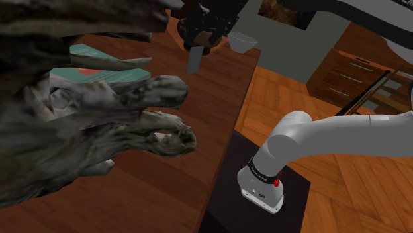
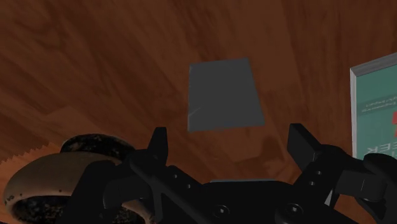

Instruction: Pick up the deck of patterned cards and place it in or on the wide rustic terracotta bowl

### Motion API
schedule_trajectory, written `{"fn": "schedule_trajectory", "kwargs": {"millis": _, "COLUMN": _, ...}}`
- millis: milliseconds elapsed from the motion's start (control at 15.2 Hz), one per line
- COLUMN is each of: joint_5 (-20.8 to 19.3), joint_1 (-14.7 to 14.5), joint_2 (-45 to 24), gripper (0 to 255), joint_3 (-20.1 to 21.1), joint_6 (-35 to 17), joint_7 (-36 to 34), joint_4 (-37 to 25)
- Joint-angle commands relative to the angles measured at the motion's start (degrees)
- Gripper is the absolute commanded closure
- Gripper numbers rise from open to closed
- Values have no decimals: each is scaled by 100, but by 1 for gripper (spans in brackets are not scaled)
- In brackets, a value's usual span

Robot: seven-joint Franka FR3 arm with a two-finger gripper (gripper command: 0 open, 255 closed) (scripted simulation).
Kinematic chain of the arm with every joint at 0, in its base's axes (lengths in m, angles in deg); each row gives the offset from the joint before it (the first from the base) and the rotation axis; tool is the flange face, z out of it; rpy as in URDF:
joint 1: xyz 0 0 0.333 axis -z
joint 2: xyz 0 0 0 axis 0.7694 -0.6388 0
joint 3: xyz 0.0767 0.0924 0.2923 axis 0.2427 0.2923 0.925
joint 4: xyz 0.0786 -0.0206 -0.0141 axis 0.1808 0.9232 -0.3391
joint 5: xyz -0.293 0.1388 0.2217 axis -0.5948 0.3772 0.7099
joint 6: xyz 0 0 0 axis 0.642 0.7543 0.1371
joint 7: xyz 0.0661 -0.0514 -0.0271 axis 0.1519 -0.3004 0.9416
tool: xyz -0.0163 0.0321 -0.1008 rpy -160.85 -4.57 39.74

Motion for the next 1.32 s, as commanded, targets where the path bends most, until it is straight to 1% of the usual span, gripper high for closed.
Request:
{"fn": "schedule_trajectory", "kwargs": {"millis": 0, "joint_5": 9, "joint_1": 9, "joint_2": -29, "gripper": 0, "joint_3": 24, "joint_6": -173, "joint_7": -2, "joint_4": 136}}
{"fn": "schedule_trajectory", "kwargs": {"millis": 132, "joint_5": 20, "joint_1": 16, "joint_2": -63, "gripper": 0, "joint_3": 51, "joint_6": -378, "joint_7": 0, "joint_4": 306}}
{"fn": "schedule_trajectory", "kwargs": {"millis": 660, "joint_5": 20, "joint_1": 16, "joint_2": -62, "gripper": 0, "joint_3": 51, "joint_6": -376, "joint_7": 0, "joint_4": 306}}
{"fn": "schedule_trajectory", "kwargs": {"millis": 726, "joint_5": 20, "joint_1": 16, "joint_2": -62, "gripper": 255, "joint_3": 51, "joint_6": -376, "joint_7": 0, "joint_4": 306}}
{"fn": "schedule_trajectory", "kwargs": {"millis": 1254, "joint_5": 20, "joint_1": 16, "joint_2": -63, "gripper": 255, "joint_3": 53, "joint_6": -375, "joint_7": -2, "joint_4": 303}}
